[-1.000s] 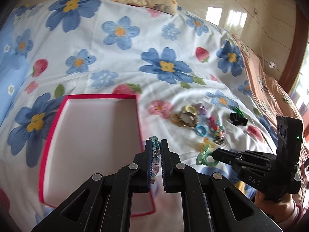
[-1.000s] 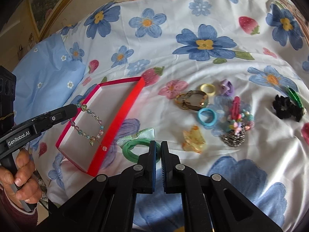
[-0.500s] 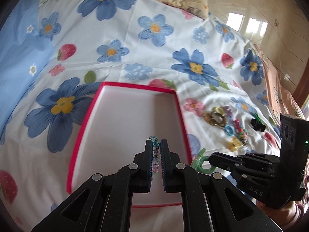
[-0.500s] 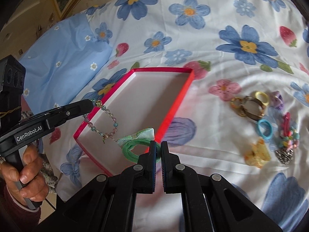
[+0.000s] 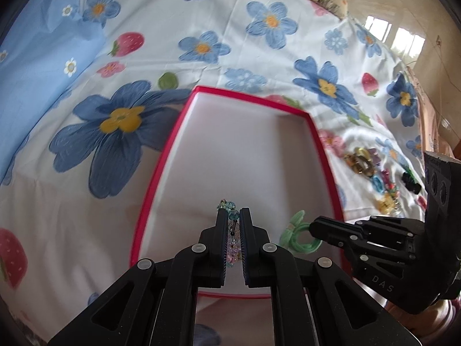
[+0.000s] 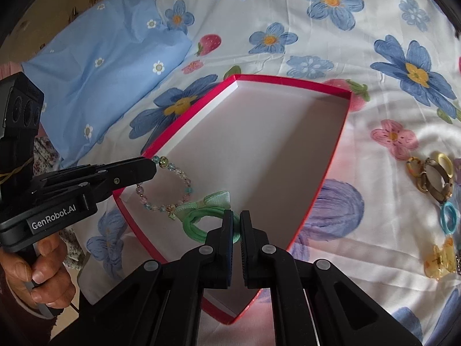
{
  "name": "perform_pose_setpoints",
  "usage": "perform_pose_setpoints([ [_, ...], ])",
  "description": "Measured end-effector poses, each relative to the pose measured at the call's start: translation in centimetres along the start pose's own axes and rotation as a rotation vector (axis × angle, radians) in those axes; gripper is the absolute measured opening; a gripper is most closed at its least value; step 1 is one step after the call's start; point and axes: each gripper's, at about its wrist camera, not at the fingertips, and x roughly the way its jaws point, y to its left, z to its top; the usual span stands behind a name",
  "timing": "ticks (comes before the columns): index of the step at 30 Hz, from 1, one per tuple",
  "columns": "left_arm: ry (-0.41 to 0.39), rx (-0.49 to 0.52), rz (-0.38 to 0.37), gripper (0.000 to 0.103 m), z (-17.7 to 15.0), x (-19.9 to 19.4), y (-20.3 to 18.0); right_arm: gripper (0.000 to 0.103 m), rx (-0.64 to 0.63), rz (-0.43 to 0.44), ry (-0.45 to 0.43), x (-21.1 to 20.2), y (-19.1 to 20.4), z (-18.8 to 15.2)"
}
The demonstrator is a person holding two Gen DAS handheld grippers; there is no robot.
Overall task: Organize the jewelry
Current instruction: 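Carry the bracelet and green hair tie into the red box and open both tools, then withdraw both tools from the box back toward the jewelry pile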
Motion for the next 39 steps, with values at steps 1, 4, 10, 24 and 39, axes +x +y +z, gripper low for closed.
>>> perform_pose_setpoints([
  [1, 0.006, -0.003, 0.008, 0.007, -0.1, 0.3, 0.2, 0.004, -0.006, -0.003, 0.008, 0.3, 0.1, 0.0],
  [4, 0.031, -0.014, 0.038, 0.007, -0.3, 1.2, 0.8, 0.004, -0.022, -0.015, 0.029, 1.1, 0.4, 0.0],
  [10, 0.066, -0.024, 0.093, 0.008, -0.5, 2.8, 1.2, 0.005, -0.083, -0.058, 0.065, 2.2, 1.1, -0.2],
  [24, 0.083, -0.004, 0.164, 0.025, -0.7, 3.8, 0.5, 0.016, -0.08, -0.042, 0.074, 2.4, 1.1, -0.1],
  [39, 0.016, -0.013, 0.181, 0.062, -0.4, 0.5, -0.3, 0.035, 0.006, -0.01, -0.04, -1.9, -0.3, 0.2],
])
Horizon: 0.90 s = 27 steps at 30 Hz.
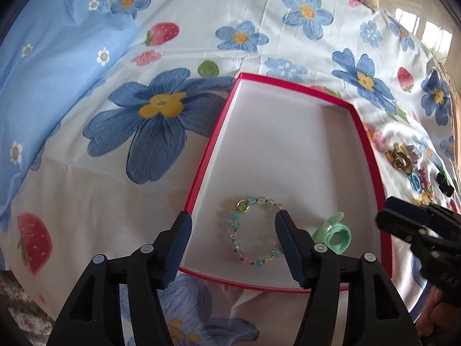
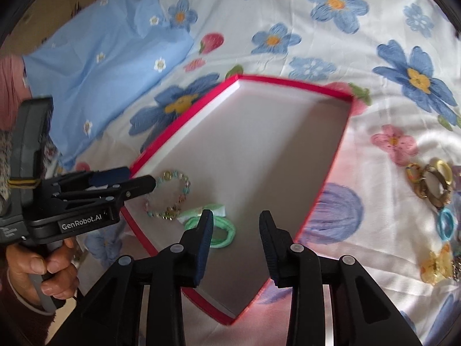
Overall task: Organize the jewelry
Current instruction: 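Withdraw both tools from the box back toward the jewelry pile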
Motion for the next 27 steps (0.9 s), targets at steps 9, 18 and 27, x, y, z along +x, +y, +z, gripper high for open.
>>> perform_pose_setpoints([
  [9, -0.017, 0.064, -0.041, 0.068, 0.0, -1.5, -3.3, 0.043, 0.111, -0.065, -0.08, -5.0, -4.5, -1.2],
  [18, -0.004, 0.14, -0.115, 0.069, 0.3, -1.7, -7.2, 0.044, 0.258, -0.146, -0.111, -8.7, -10.4, -4.1],
  [27, 0.026, 0.21, -0.19, 0.069, 0.2, -0.8, -11.6, 0.046, 0.361, -0.229, -0.135, -11.3, -14.9, -6.6],
])
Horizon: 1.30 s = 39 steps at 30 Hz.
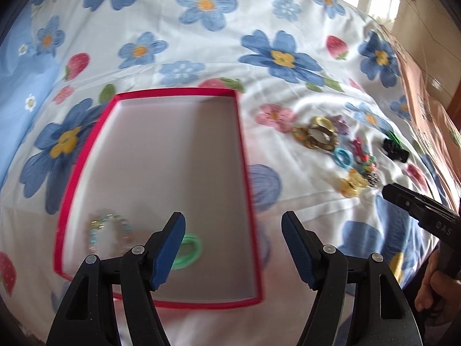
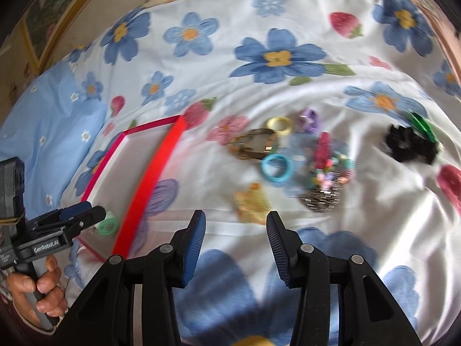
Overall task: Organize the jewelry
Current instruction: 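Withdraw both tools from the box back toward the jewelry pile, then grasp the yellow claw clip with the left tool while the right tool grasps the silver chain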
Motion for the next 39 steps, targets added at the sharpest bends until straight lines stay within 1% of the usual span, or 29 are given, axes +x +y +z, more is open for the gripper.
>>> perform_pose_setpoints([
  [5, 0.018, 0.045, -0.05, 0.071, 0.5, 1.4, -2.4, 0.046, 0.032, -0.032, -0.012, -0.4, -2.0, -0.1],
  [13, 0.043, 0.12, -0.104, 0.074, 1.4, 3.7, -5.5, 0.046, 0.065, -0.067, -0.009, -0.3, -4.7, 0.0],
  [19, 0.06, 0.164, -0.155, 0.077, 2.2, 5.8, -7.5, 0.046, 0.076, -0.079, -0.002, 0.3, -6.0, 0.9],
  [22, 0.082, 0.173, -0.175, 0.077, 2.9, 7.4, -8.3, 0.046, 0.076, -0.082, 0.0, 0.8, -6.6, 1.5],
  [29, 0.096, 0.185, -0.198, 0.078, 4.2, 9.9, -10.4, 0.046, 0.083, -0.096, -0.002, 1.7, -8.3, 3.1],
  [35, 0.105, 0.204, -0.207, 0.078, 4.8, 12.4, -12.2, 0.044, 0.071, -0.133, 0.03, 3.7, -9.5, 4.2],
  [38, 0.118, 0.208, -0.204, 0.074, 4.9, 13.7, -12.7, 0.036, 0.059, -0.149, 0.064, 5.2, -9.7, 4.4],
  [39, 0.122, 0.209, -0.206, 0.063, 4.9, 13.9, -12.8, 0.031, 0.055, -0.153, 0.073, 5.6, -9.8, 4.3],
])
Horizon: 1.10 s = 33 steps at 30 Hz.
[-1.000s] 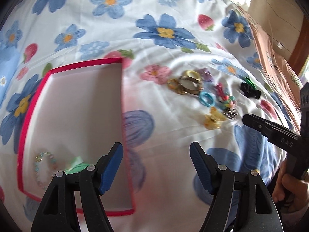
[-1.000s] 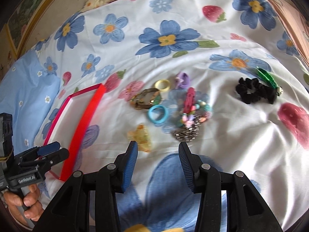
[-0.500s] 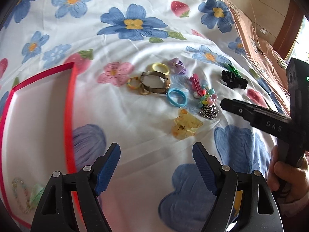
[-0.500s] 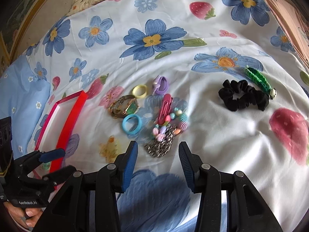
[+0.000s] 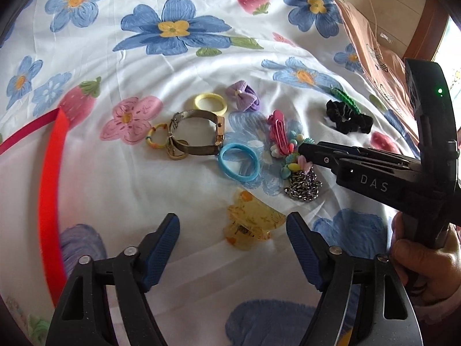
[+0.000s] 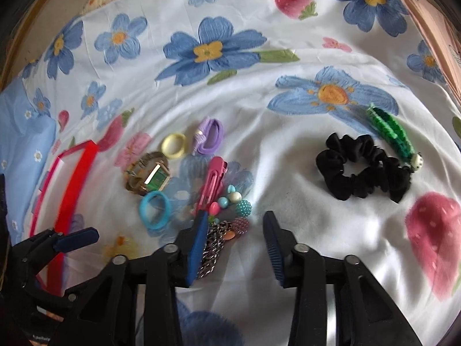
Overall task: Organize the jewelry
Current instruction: 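Grasp the yellow claw clip with the left tool while the right tool grasps the silver chain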
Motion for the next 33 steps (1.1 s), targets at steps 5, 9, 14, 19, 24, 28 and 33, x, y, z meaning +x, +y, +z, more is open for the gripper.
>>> perform_pose_setpoints([
  [5, 0.007, -0.001, -0.018, 0.034, 0.1, 0.6, 0.2, 0.015, 0.002, 0.013, -0.011, -0.1, 0.1, -0.1],
  [9, -0.009, -0.029, -0.037, 0.033, -0.1, -0.3, 1.1, 0.015, 0.025, 0.058, -0.046, -1.6, 0.3, -0.1],
  [14, -0.045, -0.065, -0.045, 0.033, -0.8, -2.6, 2.5, 0.015, 0.027, 0.111, -0.093, -4.2, 1.7, -0.1],
  [19, -0.086, -0.09, -0.039, 0.033, -2.0, -5.9, 3.7, 0.015, -0.006, 0.143, -0.116, -5.8, 4.0, -0.2],
  [24, -0.129, -0.111, -0.009, 0.033, -3.6, -9.3, 5.1, 0.015, -0.024, 0.191, -0.129, -6.8, 6.0, -0.3],
  [28, -0.154, -0.142, 0.013, 0.033, -4.9, -11.6, 6.4, 0.015, -0.03, 0.224, -0.129, -7.0, 7.4, -0.5],
  [33, -0.172, -0.189, 0.029, 0.033, -6.6, -13.7, 8.1, 0.015, -0.05, 0.293, -0.124, -7.3, 9.6, -1.0],
])
